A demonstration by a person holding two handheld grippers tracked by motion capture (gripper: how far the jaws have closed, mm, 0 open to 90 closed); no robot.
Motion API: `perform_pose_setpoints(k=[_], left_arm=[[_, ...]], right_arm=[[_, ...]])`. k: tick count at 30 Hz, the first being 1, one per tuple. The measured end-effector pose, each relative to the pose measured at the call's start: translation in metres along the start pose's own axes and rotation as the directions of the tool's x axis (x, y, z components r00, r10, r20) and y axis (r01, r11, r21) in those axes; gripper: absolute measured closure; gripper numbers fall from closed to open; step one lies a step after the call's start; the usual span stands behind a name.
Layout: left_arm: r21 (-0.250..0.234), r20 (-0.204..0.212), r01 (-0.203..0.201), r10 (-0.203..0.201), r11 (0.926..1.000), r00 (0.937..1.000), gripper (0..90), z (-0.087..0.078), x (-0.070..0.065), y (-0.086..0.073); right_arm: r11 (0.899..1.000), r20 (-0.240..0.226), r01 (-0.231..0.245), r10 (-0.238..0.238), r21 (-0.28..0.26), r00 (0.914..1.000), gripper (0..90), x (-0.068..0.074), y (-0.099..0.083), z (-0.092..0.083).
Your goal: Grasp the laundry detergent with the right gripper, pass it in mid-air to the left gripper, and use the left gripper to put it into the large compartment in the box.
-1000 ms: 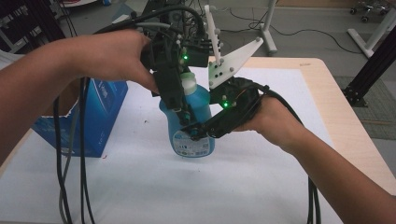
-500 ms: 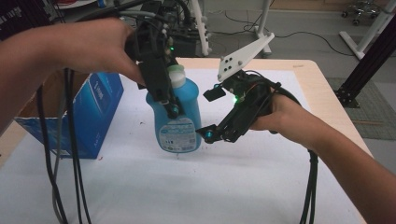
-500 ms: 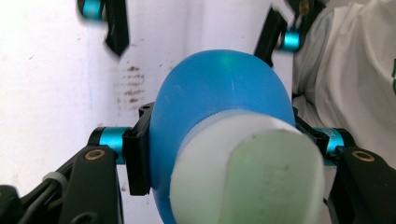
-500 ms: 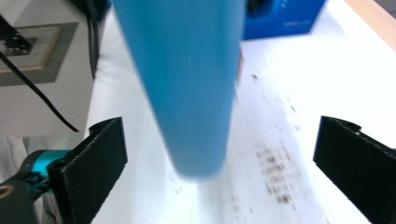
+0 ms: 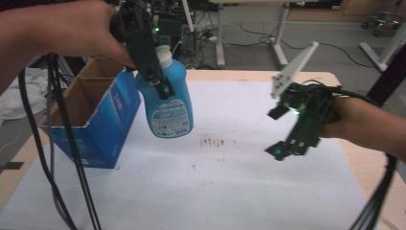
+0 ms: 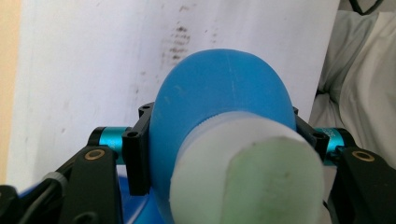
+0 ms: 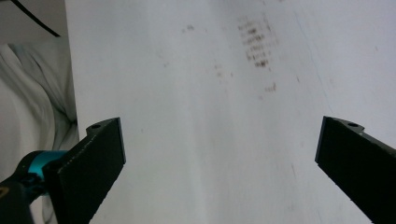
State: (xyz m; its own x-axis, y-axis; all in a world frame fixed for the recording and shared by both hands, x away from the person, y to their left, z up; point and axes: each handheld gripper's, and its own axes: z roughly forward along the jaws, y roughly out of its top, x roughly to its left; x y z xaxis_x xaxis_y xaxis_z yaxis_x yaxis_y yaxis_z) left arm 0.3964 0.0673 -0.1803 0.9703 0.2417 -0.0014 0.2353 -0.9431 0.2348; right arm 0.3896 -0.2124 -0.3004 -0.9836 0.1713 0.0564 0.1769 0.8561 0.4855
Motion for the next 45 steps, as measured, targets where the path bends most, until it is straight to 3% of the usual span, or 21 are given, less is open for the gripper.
perform_pose_setpoints(k=[1, 4, 5, 8, 10, 13, 18, 19, 20, 21, 22, 23, 24, 25, 30, 40, 45], left_arm=[[0.004, -0.008, 0.03, -0.03, 0.9996, 0.9995, 38.0, -0.01, 0.003, -0.005], [0.004, -0.019, 0.055, -0.054, 0.9985, 0.9983, 38.0, -0.022, 0.006, -0.011], [0.004, -0.031, 0.076, -0.076, 0.9971, 0.9966, 37.9, -0.034, 0.009, -0.017], [0.001, -0.043, 0.1, -0.1, 0.995, 0.9941, 38.0, -0.047, 0.012, -0.025], [-0.005, -0.052, 0.111, -0.111, 0.9938, 0.9924, 37.9, -0.058, 0.014, -0.031], [-0.016, -0.061, 0.155, -0.156, 0.9878, 0.9859, 38.0, -0.079, 0.019, -0.047], [-0.023, -0.061, 0.199, -0.2, 0.9798, 0.9779, 38.0, -0.094, 0.024, -0.064], [-0.027, -0.065, 0.224, -0.225, 0.9742, 0.9721, 38.0, -0.099, 0.026, -0.073], [-0.027, -0.065, 0.224, -0.225, 0.9742, 0.9721, 38.0, -0.099, 0.026, -0.073], [-0.025, -0.074, 0.244, -0.245, 0.9694, 0.9666, 38.0, -0.103, 0.028, -0.081], [-0.025, -0.074, 0.244, -0.245, 0.9694, 0.9666, 38.0, -0.103, 0.028, -0.081], [-0.018, -0.08, 0.262, -0.262, 0.965, 0.9617, 38.0, -0.106, 0.031, -0.089], [-0.018, -0.08, 0.262, -0.262, 0.965, 0.9617, 38.0, -0.106, 0.031, -0.089], [-0.018, -0.083, 0.275, -0.275, 0.9613, 0.9578, 38.0, -0.108, 0.032, -0.096], [-0.012, -0.087, 0.29, -0.289, 0.9571, 0.9533, 38.0, -0.11, 0.035, -0.108], [-0.051, -0.102, 0.327, -0.33, 0.9438, 0.9384, 38.1, -0.114, 0.044, -0.139], [-0.047, -0.116, 0.334, -0.337, 0.9414, 0.9342, 38.0, -0.104, 0.053, -0.151]], right_arm=[[1.0, -0.001, -0.013, 0.013, 0.012, 0.9999, 0.6, -0.002, -0.004, -0.005], [0.999, 0.039, -0.017, 0.016, 0.03, 0.9991, 0.7, -0.002, -0.011, -0.018], [0.999, 0.036, -0.028, 0.027, 0.039, 0.999, 0.7, -0.003, -0.013, -0.023], [0.997, 0.013, -0.042, 0.041, 0.058, 0.9991, 0.7, -0.003, -0.017, -0.029], [0.998, 0.033, -0.032, 0.03, 0.053, 0.999, 0.7, -0.002, -0.021, -0.035], [0.998, 0.049, -0.036, 0.034, 0.049, 0.9982, 0.7, -0.003, -0.028, -0.043], [0.997, 0.098, -0.045, 0.039, 0.059, 0.9944, 0.8, -0.005, -0.03, -0.046], [0.998, 0.095, -0.045, 0.04, 0.053, 0.9947, 0.8, -0.006, -0.03, -0.047], [0.998, 0.094, -0.043, 0.039, 0.048, 0.9948, 0.8, -0.006, -0.03, -0.047], [0.998, 0.096, -0.043, 0.038, 0.045, 0.9946, 0.8, -0.006, -0.03, -0.047], [0.998, 0.096, -0.044, 0.039, 0.045, 0.9946, 0.8, -0.006, -0.03, -0.047], [0.998, 0.094, -0.042, 0.037, 0.048, 0.9949, 0.8, -0.006, -0.029, -0.047], [0.998, 0.094, -0.042, 0.037, 0.048, 0.9949, 0.8, -0.006, -0.029, -0.047], [0.998, 0.103, -0.034, 0.028, 0.057, 0.9942, 0.8, -0.006, -0.028, -0.046], [0.998, 0.109, -0.047, 0.042, 0.041, 0.9931, 0.8, -0.009, -0.026, -0.047], [0.998, 0.127, -0.054, 0.05, 0.031, 0.9906, 0.8, -0.012, -0.023, -0.048], [0.997, 0.138, -0.065, 0.06, 0.032, 0.9887, 0.8, -0.013, -0.022, -0.046]])
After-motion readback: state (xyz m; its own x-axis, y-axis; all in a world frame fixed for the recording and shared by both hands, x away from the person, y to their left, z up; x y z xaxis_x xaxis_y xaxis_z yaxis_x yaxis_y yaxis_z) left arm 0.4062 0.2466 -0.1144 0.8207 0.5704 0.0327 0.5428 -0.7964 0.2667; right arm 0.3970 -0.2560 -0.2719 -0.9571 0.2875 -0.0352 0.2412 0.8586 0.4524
